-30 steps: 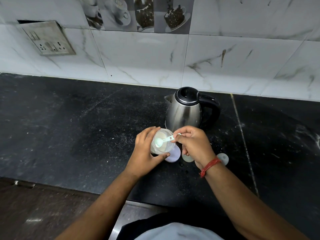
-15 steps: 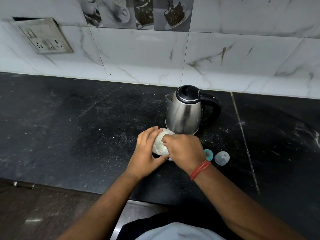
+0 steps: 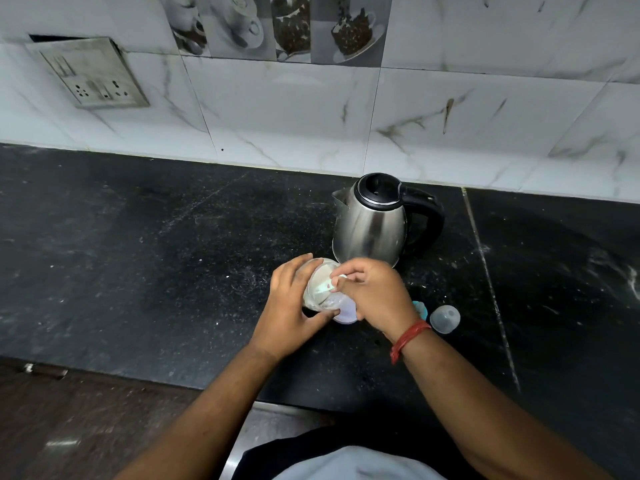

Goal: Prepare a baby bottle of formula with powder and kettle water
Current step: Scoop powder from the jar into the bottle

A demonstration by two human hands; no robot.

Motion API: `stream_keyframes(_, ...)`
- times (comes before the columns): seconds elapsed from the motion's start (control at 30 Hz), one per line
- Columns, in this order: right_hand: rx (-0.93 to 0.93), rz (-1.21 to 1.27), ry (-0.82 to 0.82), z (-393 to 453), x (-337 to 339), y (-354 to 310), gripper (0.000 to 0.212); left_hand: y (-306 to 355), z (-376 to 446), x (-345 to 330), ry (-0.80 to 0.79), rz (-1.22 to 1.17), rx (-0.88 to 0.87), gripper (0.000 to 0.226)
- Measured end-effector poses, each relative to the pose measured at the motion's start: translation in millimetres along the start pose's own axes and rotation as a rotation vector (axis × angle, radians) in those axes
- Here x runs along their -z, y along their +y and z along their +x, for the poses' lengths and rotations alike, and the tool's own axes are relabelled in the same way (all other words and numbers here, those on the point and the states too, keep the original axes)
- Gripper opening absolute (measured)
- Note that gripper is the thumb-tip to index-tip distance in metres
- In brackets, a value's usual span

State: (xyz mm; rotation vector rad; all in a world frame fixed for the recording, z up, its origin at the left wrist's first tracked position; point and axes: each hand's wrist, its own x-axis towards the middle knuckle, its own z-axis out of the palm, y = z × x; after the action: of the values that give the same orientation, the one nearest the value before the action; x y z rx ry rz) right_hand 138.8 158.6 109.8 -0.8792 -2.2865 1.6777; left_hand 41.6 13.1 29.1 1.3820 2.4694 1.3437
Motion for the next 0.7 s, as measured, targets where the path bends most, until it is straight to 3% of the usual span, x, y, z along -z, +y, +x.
stream_keyframes(0.33, -0.174, 0.379, 0.134, -2, 3, 8, 0.01, -13, -3, 0, 0.014, -0.113, 0.136, 0.084)
stream_keyframes(0.7, -0.229, 0.487, 0.18, -1, 7, 10, 0.008, -36, -8, 3, 0.004, -0.245, 0.347, 0.077)
